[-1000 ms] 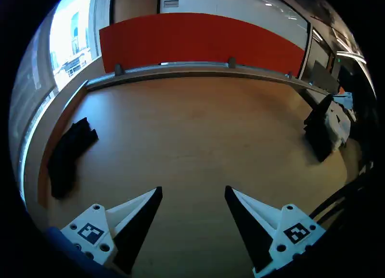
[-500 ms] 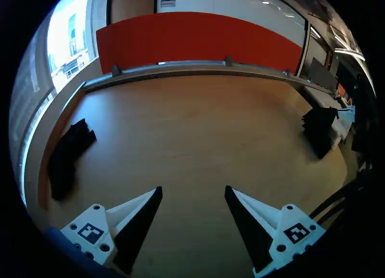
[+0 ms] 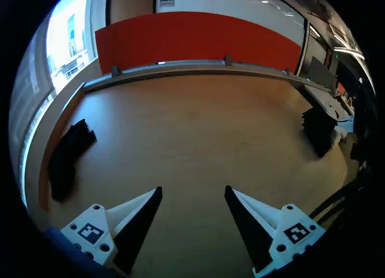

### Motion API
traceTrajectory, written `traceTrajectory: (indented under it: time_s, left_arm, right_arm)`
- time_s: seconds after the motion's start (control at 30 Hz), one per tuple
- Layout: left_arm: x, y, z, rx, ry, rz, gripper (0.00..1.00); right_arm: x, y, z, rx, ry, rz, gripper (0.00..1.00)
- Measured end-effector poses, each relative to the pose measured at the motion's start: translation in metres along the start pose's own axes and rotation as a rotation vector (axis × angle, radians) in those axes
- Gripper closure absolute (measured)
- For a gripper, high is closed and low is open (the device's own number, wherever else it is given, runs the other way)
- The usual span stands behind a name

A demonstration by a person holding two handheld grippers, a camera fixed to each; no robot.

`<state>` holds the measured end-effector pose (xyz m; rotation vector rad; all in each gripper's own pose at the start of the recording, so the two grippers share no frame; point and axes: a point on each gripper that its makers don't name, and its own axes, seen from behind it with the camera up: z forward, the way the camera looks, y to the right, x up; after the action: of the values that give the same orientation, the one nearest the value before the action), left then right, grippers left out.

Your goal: Fold towel

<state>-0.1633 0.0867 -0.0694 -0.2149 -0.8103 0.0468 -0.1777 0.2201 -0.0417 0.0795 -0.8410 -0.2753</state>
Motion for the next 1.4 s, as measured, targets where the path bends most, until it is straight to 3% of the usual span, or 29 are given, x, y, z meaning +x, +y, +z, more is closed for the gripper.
traceTrajectory:
  time_s: [0.3, 1.0, 1.4]
  left_arm:
    - [-0.002, -0.004, -0.002, 0.009, -0.003, -0.001, 0.04]
    - [-0.004, -0.007, -0.006, 0.021, 0.000, -0.007, 0.04]
    - [-0.003, -0.008, -0.007, 0.028, 0.002, -0.005, 0.03]
  right_arm:
    - [-0.036, 0.007, 0.014, -0.017, -0.067, 0.061, 0.98]
    - [-0.080, 0.011, 0.050, -0.055, -0.149, 0.181, 0.98]
    - [-0.088, 0.011, 0.057, -0.066, -0.170, 0.186, 0.97]
